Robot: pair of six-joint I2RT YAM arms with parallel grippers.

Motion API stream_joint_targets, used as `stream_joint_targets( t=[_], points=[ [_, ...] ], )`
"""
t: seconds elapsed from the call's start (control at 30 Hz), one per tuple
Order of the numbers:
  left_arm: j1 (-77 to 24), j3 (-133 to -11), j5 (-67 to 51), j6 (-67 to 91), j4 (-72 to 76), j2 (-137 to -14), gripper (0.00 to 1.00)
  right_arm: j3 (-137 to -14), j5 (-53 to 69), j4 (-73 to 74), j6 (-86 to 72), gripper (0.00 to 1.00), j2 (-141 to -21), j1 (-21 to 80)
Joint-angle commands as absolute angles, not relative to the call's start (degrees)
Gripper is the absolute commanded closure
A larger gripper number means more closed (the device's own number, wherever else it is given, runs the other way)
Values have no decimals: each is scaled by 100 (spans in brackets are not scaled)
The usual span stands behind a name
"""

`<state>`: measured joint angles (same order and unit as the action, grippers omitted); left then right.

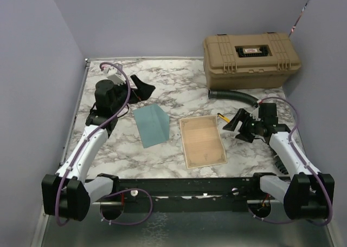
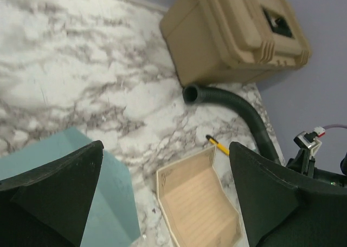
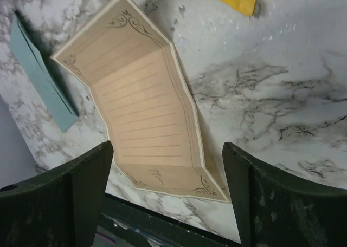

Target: Place the letter into the envelope and seal it

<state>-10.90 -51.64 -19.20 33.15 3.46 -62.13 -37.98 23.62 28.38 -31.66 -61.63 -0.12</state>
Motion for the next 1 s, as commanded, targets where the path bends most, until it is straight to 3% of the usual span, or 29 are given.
stream_joint_targets(
  t=[0.0,0.23,0.53,0.67,0.77,0.97],
  points=[
    [-1183,-4686,-2293,3864,413,-6344,1,-3406,3040,2326,-3376,15,-6317,-44],
    [-1410,-4098,-2261,4025,475,-6349,7,-3007,3026,1780,-3226,15,-6673,-35],
    [-2376,-4012,-2730,3728,935,-7324,40,-2975,3196,269,-3389,24,-7410,-18],
    [-3103,-4332,-3017,3109,1130,-8198,76,-3088,3268,-919,-3451,25,-7749,-18],
    [-3546,-4625,-3126,2617,1132,-8888,89,-3210,3312,-1749,-3453,24,-8199,-8],
    [-4040,-5205,-3356,2322,1067,-10100,98,-3939,3907,-2158,-3142,25,-9289,0]
  ],
)
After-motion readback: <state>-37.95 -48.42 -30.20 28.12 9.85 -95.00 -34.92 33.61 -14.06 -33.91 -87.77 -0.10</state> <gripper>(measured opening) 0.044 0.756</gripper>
